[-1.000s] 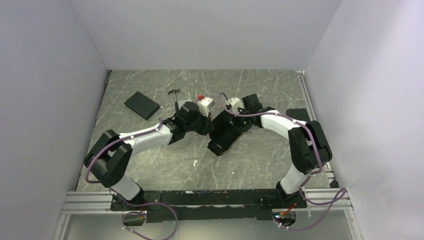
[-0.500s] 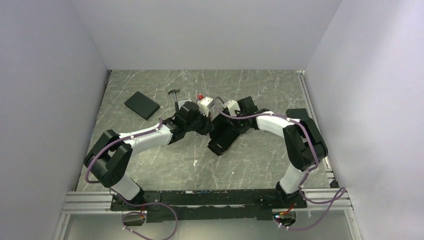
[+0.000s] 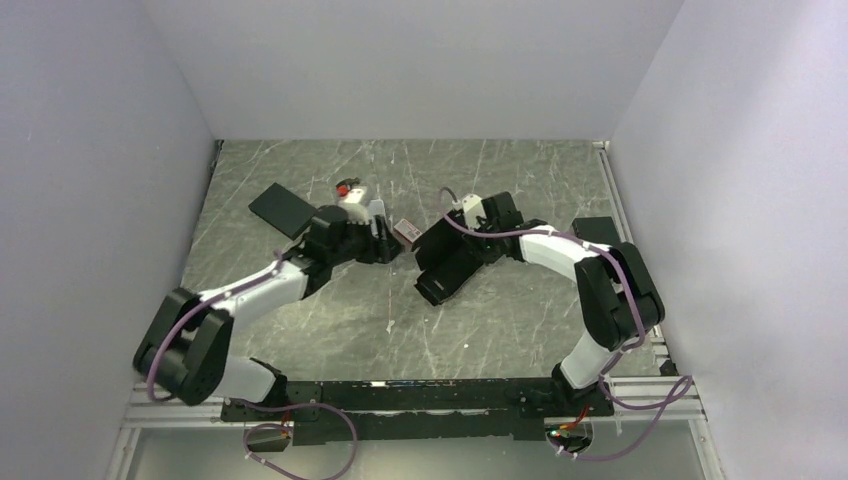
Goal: Fold the paper box
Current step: Fold the paper box at the center of the board.
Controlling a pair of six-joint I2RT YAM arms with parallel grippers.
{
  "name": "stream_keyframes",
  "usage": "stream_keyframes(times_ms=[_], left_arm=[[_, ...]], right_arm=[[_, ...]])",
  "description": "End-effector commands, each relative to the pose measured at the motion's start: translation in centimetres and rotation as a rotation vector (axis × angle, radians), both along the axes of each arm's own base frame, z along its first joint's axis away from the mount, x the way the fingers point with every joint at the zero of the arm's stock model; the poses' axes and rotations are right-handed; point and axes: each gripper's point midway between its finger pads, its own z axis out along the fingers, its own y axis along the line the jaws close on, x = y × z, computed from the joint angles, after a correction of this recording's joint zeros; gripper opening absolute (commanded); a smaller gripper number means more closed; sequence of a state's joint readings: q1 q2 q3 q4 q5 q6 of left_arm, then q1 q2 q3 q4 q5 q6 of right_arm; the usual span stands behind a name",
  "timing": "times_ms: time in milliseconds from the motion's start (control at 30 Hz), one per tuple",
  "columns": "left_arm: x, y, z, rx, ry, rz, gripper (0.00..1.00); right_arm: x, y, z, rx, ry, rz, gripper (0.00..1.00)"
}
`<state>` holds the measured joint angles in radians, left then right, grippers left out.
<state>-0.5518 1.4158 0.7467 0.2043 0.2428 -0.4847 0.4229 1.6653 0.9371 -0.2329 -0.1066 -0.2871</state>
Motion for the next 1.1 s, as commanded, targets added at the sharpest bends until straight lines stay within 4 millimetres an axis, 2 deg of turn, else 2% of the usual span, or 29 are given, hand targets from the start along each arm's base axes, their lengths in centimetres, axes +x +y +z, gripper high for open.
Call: stream_keyframes(times_ms=[0, 100, 233, 333, 433, 500, 533, 633, 1067], left_arm=[[-1.5, 1.4, 3.1, -0.169, -0.054, 0.011, 0.73], [-2.3, 2.7, 1.4, -0.16, -0.039, 0.061, 0.78], [-1.8, 4.2, -1.5, -0.144, 0.037, 0.148, 0.71], [-0.8, 3.2, -2.4, -0.163, 0.071, 0.102, 0.6], [0.2, 1.2, -3.3, -0.196, 0.125, 0.009, 0.43], [0.7, -0.4, -3.2, -0.252, 0.14, -0.056, 0.28], [0.6, -1.0, -3.8, -0.274, 0.168, -0.082, 0.25], [0.7, -1.8, -3.9, -0.313, 0.177, -0.116, 0.23], [-1.4, -3.8, -4.6, -0.332, 0.24, -0.247, 0.18]], right_arm=[[1.4, -0.1, 2.8, 0.098, -0.059, -0.06, 0.0], [1.5, -0.1, 3.7, 0.131, -0.075, -0.073, 0.0], [1.3, 0.1, 4.0, 0.156, -0.072, -0.06, 0.0], [1.1, 0.3, 3.8, 0.164, -0.06, -0.047, 0.0], [1.1, 0.4, 3.5, 0.167, -0.051, -0.039, 0.0], [1.0, 0.4, 3.3, 0.162, -0.047, -0.039, 0.0], [1.0, 0.4, 3.2, 0.159, -0.044, -0.038, 0.0], [1.0, 0.4, 3.0, 0.157, -0.037, -0.036, 0.0], [0.9, 0.6, 2.1, 0.149, -0.011, -0.033, 0.0]])
